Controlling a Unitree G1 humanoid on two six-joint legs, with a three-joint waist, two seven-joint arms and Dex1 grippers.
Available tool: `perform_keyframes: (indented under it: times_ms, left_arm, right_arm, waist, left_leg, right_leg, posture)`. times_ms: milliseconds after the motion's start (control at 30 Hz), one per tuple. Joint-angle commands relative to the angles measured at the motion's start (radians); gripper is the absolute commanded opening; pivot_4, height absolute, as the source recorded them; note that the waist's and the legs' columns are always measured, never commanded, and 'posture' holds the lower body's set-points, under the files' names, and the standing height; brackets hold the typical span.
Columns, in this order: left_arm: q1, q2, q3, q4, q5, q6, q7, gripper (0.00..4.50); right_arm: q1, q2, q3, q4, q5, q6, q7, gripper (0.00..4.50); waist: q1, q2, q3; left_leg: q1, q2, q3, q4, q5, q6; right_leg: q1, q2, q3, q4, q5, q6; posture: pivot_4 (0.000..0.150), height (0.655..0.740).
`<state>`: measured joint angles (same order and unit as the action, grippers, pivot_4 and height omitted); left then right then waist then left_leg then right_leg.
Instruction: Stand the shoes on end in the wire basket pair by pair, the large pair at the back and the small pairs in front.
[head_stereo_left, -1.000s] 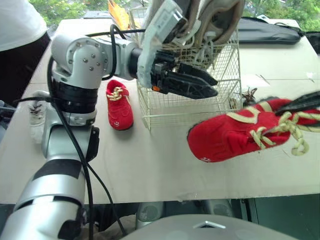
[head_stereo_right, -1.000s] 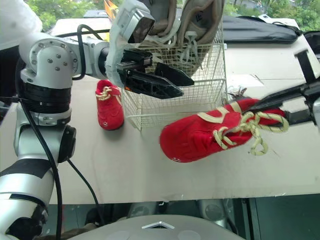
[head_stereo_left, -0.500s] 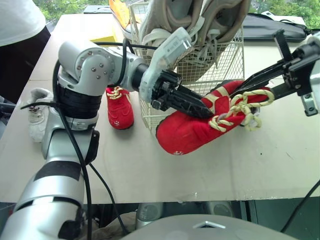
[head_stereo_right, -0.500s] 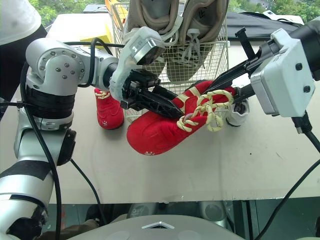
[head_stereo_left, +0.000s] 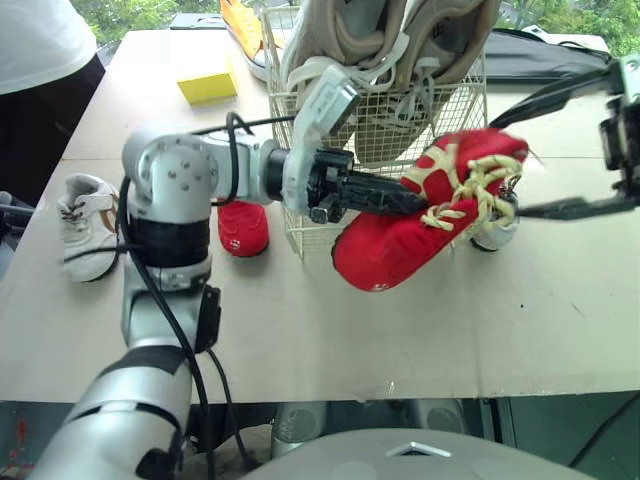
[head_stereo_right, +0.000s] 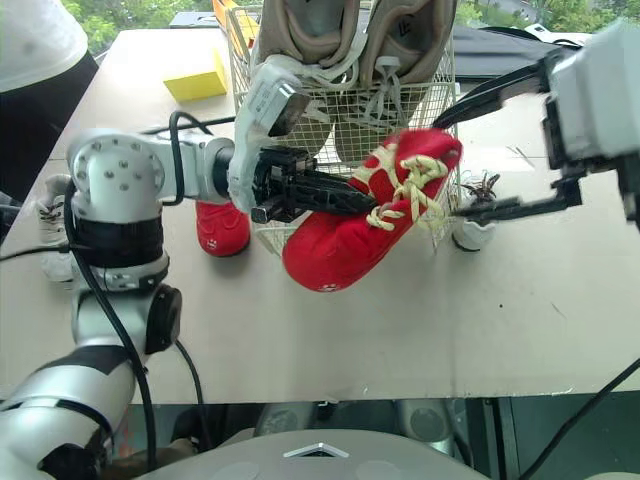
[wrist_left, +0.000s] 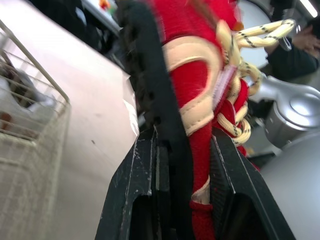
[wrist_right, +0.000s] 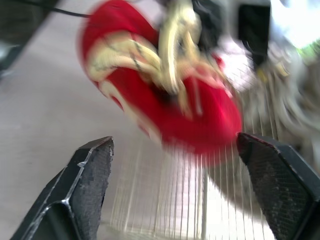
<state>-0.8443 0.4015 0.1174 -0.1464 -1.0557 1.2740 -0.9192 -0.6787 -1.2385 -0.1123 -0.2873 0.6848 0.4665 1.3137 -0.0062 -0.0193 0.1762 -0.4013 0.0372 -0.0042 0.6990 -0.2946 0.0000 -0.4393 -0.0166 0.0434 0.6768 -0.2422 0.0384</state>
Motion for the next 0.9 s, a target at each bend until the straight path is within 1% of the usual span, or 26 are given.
perform_keyframes:
  times_ms: [33, 100, 167, 267, 367, 467, 633, 733, 900]
  left_arm:
    - [0.057, -0.038, 0.055, -0.109, 0.011, -0.172, 0.031, 0.61]
    - [0.078, -0.070, 0.066, -0.121, 0.033, -0.252, 0.065, 0.61]
    - [0.094, -0.083, 0.057, -0.126, 0.070, -0.328, 0.067, 0.61]
    - [0.115, -0.090, 0.036, -0.119, 0.117, -0.420, 0.055, 0.61]
    - [0.129, -0.087, 0.006, -0.110, 0.166, -0.491, 0.039, 0.61]
    - [0.135, -0.079, -0.018, -0.103, 0.185, -0.522, 0.021, 0.61]
    - [0.129, -0.081, -0.050, -0.096, 0.208, -0.565, 0.006, 0.61]
    - [0.134, -0.081, -0.064, -0.104, 0.213, -0.581, 0.004, 0.61]
    - [0.142, -0.078, -0.069, -0.111, 0.214, -0.585, 0.004, 0.61]
  right_arm:
    - [0.122, 0.053, -0.195, -0.090, 0.200, 0.286, -0.236, 3.95]
    - [0.187, 0.088, -0.274, -0.131, 0.345, 0.426, -0.348, 3.95]
    - [0.211, 0.144, -0.318, -0.163, 0.495, 0.500, -0.496, 3.95]
    - [0.201, 0.223, -0.320, -0.190, 0.734, 0.524, -0.736, 3.95]
    - [0.199, 0.270, -0.289, -0.229, 0.880, 0.503, -0.898, 3.95]
    - [0.187, 0.290, -0.248, -0.247, 0.956, 0.482, -1.013, 3.95]
    - [0.139, 0.336, -0.153, -0.245, 0.951, 0.459, -1.117, 3.95]
    - [0.113, 0.362, -0.119, -0.240, 0.952, 0.451, -1.153, 3.16]
    - [0.105, 0.376, -0.099, -0.247, 0.965, 0.438, -1.178, 0.78]
  waist:
    - [-0.002, 0.000, 0.000]
    - [0.001, 0.001, 0.000]
    - [0.001, 0.001, -0.001]
    - [-0.008, 0.001, -0.001]
    - [-0.006, 0.001, -0.001]
    - [-0.005, 0.001, -0.001]
    - [-0.005, 0.001, -0.001]
    - [-0.006, 0.001, -0.001]
    - [-0.006, 0.001, -0.001]
  left_leg:
    - [0.000, 0.000, 0.001, 0.000, 0.000, 0.000]
    - [0.002, -0.001, 0.001, 0.002, 0.000, 0.000]
    - [0.003, -0.001, 0.001, 0.003, -0.001, 0.002]
    - [0.006, -0.004, 0.001, 0.004, -0.002, 0.004]
    - [0.005, -0.005, 0.001, 0.004, -0.002, 0.005]
    - [0.004, -0.005, 0.001, 0.004, -0.002, 0.005]
    - [0.003, -0.005, 0.001, 0.004, -0.003, 0.005]
    - [0.003, -0.005, 0.001, 0.004, -0.003, 0.005]
    - [0.003, -0.004, 0.000, 0.004, -0.003, 0.005]
  right_leg:
    - [0.000, 0.000, 0.001, 0.001, 0.000, 0.000]
    - [0.001, 0.001, 0.001, 0.003, 0.000, 0.000]
    - [0.003, 0.003, 0.001, 0.003, 0.000, 0.000]
    - [0.006, 0.004, 0.002, 0.002, 0.000, 0.000]
    - [0.007, 0.005, 0.001, 0.002, 0.000, 0.000]
    - [0.007, 0.005, 0.000, 0.001, 0.000, 0.000]
    - [0.007, 0.005, -0.001, 0.001, 0.000, 0.000]
    - [0.007, 0.005, -0.001, 0.001, 0.000, 0.000]
    - [0.007, 0.005, -0.001, 0.000, 0.000, 0.000]
  posture:
    - [0.150, 0.7400]
    - [0.150, 0.7400]
    - [0.150, 0.7400]
    - [0.150, 0.7400]
    - [0.150, 0.7400]
    - [0.150, 0.7400]
    - [0.150, 0.7400]
    - [0.150, 0.7400]
    - [0.150, 0.7400]
